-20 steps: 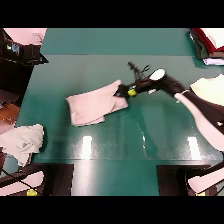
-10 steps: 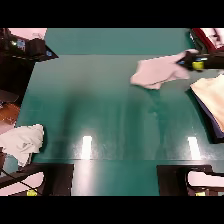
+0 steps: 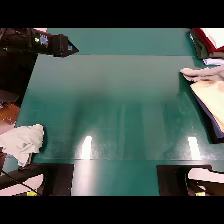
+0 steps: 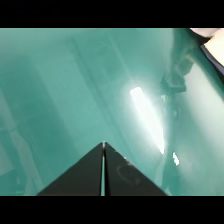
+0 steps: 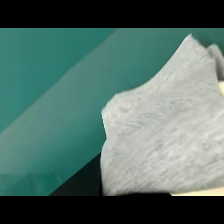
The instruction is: Fold the shirts.
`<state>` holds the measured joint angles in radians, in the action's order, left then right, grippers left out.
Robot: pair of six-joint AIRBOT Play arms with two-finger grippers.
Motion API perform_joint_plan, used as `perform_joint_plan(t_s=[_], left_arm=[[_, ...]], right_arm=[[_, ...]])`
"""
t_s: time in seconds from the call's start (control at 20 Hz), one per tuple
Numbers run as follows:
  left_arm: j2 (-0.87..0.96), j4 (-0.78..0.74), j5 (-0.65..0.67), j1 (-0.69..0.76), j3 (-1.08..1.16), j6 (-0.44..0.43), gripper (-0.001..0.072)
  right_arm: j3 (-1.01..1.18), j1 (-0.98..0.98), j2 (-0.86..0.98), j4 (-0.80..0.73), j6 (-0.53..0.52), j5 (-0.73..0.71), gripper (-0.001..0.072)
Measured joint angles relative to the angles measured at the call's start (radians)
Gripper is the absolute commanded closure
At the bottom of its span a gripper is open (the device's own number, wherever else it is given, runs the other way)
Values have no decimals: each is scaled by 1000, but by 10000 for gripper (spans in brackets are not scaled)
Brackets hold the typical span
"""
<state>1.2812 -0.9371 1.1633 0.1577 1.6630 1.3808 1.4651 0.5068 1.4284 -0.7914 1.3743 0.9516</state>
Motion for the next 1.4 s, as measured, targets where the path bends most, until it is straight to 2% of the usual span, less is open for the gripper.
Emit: perform_joint_plan(t_s=[0.15, 0.45, 0.65, 0.85, 0.9, 1.0, 1.05, 1.25, 1.4], left_arm=[[7, -4, -4, 6, 0, 0, 683], [10, -6, -3, 10, 0, -1, 683], [11, -6, -2, 11, 0, -18, 683], [11, -6, 10, 11, 0, -33, 684], [11, -6, 12, 11, 0, -38, 683], [11, -6, 18, 11, 0, -45, 684], [11, -6, 19, 11, 0, -48, 684], [11, -6, 25, 11, 0, -63, 683], [11, -6, 26, 11, 0, -71, 683]], right_arm=[[0, 39, -35, 53, -22, -4, 700], [-17, 141, -161, 43, -38, 51, 700], [-92, 208, -245, -26, -40, 110, 699], [-211, 263, -320, -177, -40, 154, 691], [-238, 275, -335, -224, -40, 167, 625], [-282, 302, -359, -320, -39, 198, 317], [-297, 317, -366, -373, -37, 217, 221], [-325, 375, -379, -556, -20, 295, 204], [-332, 393, -383, -607, 10, 335, 205]])
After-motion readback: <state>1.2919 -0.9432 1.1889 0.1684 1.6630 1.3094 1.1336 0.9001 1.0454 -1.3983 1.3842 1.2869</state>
